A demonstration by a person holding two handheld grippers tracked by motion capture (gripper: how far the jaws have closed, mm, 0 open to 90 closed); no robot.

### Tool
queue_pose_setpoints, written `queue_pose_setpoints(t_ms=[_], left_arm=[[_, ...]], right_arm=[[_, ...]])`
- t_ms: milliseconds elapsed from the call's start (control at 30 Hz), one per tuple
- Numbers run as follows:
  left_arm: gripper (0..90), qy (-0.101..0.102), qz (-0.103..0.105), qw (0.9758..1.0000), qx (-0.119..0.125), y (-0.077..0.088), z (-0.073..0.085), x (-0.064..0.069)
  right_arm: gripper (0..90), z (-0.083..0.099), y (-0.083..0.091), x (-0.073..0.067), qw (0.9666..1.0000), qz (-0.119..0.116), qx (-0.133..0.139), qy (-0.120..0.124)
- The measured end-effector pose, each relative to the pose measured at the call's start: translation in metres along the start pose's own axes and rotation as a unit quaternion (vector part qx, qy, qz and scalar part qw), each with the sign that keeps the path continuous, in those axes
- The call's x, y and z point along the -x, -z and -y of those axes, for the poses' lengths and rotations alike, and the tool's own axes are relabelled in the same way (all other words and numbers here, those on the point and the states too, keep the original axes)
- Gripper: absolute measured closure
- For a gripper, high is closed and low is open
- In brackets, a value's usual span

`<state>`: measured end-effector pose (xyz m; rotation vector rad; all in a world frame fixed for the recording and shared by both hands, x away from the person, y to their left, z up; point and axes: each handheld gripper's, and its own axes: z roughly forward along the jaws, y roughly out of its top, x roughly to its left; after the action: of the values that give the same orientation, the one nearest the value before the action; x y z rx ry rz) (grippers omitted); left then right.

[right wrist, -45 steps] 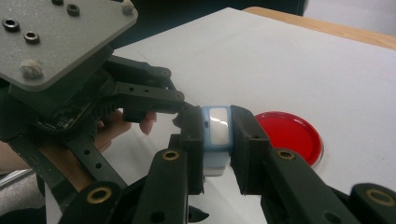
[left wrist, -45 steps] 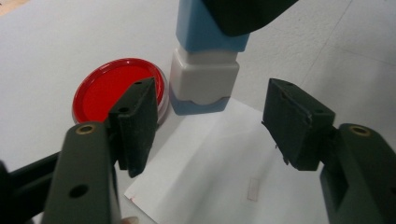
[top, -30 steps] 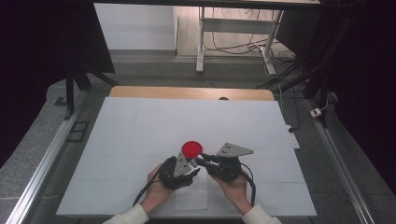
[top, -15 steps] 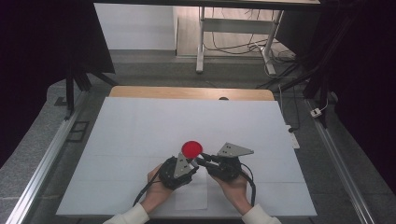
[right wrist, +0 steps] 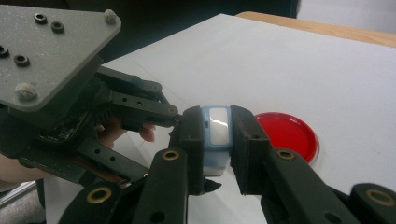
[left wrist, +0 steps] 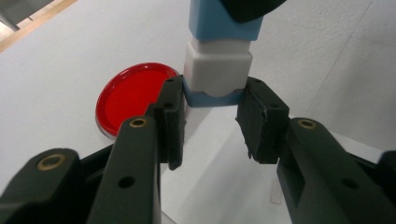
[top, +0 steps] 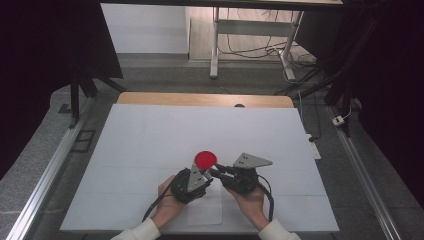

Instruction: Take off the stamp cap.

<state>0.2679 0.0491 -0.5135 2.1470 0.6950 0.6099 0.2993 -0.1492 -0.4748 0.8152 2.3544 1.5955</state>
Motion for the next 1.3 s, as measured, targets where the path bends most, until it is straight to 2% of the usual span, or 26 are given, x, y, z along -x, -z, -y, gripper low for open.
queue_pose_setpoints(t_ms=[633, 1300], left_arm=[[65.0, -0.008, -0.010, 0.9999, 0.003, 0.0001, 0.0003, 0.0014], [65.4, -0.007, -0.006, 1.0000, 0.002, -0.0007, 0.0016, 0.0024]], right_arm=[[74.9, 0.0000, 0.0005, -0.0013, 1.0000, 0.006, 0.004, 0.002], [74.9, -0.0008, 0.0001, -0.0034, 0.9999, 0.009, -0.003, 0.013]])
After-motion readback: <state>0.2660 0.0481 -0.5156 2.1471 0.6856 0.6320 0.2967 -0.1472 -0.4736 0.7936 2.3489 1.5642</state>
